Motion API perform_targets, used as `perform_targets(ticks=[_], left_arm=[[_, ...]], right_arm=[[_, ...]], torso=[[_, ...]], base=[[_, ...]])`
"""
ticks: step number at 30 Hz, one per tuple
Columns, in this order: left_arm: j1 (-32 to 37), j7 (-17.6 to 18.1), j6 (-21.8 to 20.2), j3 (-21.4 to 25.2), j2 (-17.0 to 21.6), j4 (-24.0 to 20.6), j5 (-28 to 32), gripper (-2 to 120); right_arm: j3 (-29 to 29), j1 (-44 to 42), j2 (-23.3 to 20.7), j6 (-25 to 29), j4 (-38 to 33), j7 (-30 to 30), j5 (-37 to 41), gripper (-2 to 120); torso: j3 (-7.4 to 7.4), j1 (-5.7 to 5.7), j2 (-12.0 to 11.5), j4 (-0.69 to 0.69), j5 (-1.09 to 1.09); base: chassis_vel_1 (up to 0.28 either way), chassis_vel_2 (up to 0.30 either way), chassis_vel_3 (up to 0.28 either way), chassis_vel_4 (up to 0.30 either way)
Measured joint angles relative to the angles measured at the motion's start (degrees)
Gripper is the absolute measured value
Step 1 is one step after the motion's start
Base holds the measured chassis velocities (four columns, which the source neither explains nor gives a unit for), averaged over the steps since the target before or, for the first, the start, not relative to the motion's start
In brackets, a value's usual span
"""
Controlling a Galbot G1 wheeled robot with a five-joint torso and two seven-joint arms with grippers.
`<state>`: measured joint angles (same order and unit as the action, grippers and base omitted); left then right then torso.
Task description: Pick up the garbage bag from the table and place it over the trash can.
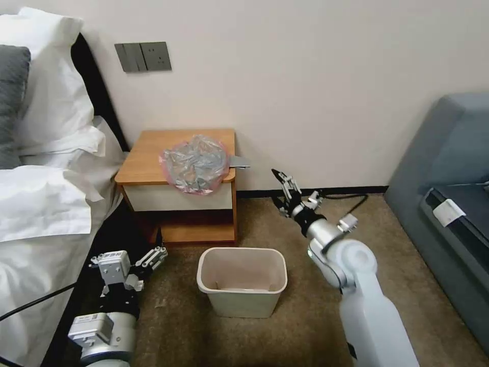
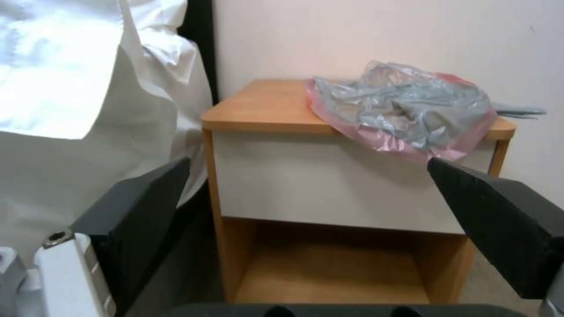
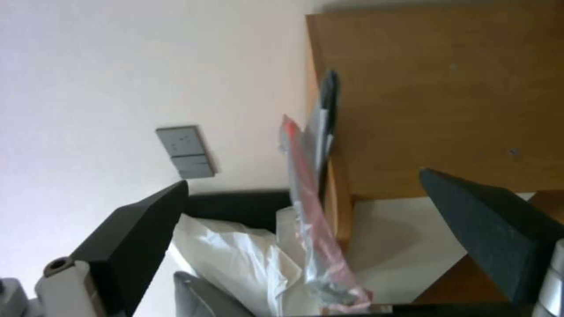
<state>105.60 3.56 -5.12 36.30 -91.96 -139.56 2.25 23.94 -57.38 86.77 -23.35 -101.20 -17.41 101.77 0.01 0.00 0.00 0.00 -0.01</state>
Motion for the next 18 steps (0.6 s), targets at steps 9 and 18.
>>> perform_targets(ticks=[9,18], left_arm=[[0.8,0.0,0.1,0.1,-0.2,-0.7,-0.7,100],[1.0,-0.1,0.5,-0.1,-0.2,-0.8,-1.1,100]], right_arm=[[-2.1,8.3,2.4,0.4,12.1,2.2,-4.2,100],[-2.3,17.0,5.4,1.8,23.7,5.7,-11.3,100]], torso=[[0.0,0.0,0.0,0.0,0.01],[0.0,0.0,0.0,0.01,0.0]], base=[[0.0,0.0,0.0,0.0],[0.0,0.0,0.0,0.0]])
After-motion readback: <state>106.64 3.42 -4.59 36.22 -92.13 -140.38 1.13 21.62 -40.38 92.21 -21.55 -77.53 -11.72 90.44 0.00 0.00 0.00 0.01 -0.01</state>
